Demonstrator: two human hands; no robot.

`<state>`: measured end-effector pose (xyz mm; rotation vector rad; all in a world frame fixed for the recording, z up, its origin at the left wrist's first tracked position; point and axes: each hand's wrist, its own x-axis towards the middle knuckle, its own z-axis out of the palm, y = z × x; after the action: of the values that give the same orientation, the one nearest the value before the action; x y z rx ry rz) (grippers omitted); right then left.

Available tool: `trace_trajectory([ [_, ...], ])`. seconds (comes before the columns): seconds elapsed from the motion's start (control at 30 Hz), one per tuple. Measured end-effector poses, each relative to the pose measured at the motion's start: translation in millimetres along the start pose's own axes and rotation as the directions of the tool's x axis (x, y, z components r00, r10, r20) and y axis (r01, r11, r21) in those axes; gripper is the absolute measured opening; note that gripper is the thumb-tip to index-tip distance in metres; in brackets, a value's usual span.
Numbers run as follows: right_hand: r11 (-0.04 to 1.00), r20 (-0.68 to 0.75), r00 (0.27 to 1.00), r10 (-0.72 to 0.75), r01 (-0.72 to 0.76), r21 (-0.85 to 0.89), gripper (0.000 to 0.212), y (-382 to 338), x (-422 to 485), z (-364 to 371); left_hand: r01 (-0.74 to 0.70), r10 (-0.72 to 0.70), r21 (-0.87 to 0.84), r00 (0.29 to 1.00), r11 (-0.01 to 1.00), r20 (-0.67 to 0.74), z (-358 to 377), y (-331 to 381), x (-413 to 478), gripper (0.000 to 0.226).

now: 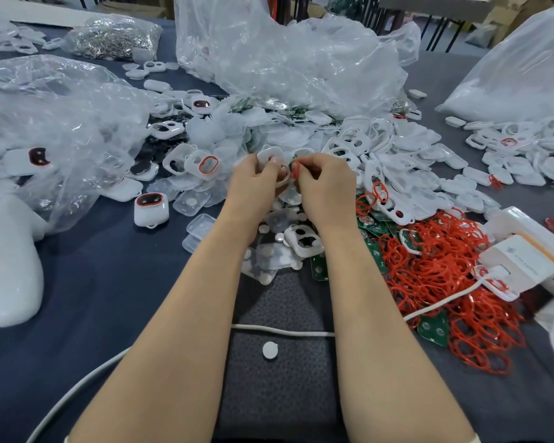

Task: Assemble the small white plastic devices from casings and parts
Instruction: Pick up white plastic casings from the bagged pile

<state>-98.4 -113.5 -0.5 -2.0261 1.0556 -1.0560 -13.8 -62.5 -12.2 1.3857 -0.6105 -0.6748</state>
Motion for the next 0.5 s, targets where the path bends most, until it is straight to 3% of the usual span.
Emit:
trace_trajectory([
  [0.23,0.998,-0.037,0.999,0.031,-0.029,0.05,0.012,-4.7,-1.4,4.2,-0.087,0.087,-0.031,0.996,0.996,-0.016,-4.4,-3.8,1.2,0.006],
  [0.4,0.995,-0.152,0.987,0.046,-0.031,0.098,0.009,-2.0,-1.1,4.8,0.006,0.004,-0.203,0.999,0.979,0.049,-0.2,-0.5,1.9,0.012],
  [0.5,0.993,-0.192,0.98,0.058,-0.038,0.107,0.007,1.0,-0.2,3.8,-0.018,0.037,-0.213,0.995,0.977,0.088,0.9,-0.5,0.4,0.015],
])
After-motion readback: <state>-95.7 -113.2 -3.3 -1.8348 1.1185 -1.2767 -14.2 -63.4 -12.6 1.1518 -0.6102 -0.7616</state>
